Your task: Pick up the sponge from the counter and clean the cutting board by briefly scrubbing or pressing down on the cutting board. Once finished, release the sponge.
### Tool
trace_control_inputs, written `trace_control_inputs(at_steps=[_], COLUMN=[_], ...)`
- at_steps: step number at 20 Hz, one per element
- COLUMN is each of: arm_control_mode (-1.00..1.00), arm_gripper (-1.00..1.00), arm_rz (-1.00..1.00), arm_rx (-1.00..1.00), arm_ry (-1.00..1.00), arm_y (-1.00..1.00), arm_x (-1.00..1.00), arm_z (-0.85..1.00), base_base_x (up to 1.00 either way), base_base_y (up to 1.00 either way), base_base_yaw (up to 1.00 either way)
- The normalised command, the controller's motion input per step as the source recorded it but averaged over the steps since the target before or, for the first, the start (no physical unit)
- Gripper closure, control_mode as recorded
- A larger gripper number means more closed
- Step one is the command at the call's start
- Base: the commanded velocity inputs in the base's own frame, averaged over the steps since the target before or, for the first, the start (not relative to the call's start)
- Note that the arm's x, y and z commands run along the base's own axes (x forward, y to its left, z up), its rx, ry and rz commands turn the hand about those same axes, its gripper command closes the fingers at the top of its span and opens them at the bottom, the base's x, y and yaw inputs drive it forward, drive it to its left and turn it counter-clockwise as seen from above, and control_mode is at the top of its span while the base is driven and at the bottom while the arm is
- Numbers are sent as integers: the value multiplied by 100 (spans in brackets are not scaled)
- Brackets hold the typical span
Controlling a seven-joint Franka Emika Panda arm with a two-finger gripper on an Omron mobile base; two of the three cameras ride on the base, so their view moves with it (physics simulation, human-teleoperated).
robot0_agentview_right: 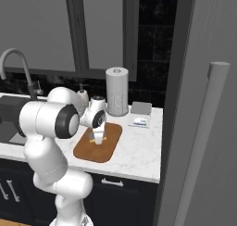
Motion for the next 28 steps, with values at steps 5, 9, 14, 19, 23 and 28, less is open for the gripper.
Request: trace_control_inputs(at_steps=[5, 9, 14, 19, 23, 28], arm_control_mode=[-100, -100, -100, -100, -100, -100], arm_gripper=[100, 100, 100, 100, 100, 100], arm_rz=[-18, -18, -20, -6, 0, 0], arm_rx=[0, 0, 0, -11, -13, -2], arm_ry=[21, 20, 29, 80, 86, 57], arm_y=[-10, -32, -50, -31, -30, -48], arm_x=[-98, -96, -60, 23, 11, 0], arm_z=[-62, -47, -14, 13, -7, -53], base_base_x=[0, 0, 0, 0, 0, 0], base_base_y=[0, 0, 0, 0, 0, 0], base_base_yaw=[0, 0, 0, 0, 0, 0])
